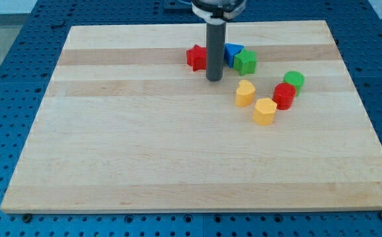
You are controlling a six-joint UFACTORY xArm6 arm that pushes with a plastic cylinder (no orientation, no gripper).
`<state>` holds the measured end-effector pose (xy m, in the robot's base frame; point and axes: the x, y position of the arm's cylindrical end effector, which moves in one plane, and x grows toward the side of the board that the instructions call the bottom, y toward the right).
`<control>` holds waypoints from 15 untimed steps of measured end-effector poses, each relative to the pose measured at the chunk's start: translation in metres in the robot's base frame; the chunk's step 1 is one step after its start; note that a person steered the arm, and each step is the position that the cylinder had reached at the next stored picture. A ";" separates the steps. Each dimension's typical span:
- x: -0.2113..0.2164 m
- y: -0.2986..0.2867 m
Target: Move yellow heart along with yellow hexagon a bit down
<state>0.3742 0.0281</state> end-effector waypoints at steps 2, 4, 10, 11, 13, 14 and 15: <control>0.008 -0.027; -0.013 -0.044; -0.003 0.024; 0.004 0.054; 0.038 0.069; 0.057 0.073; 0.071 0.091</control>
<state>0.4452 0.1191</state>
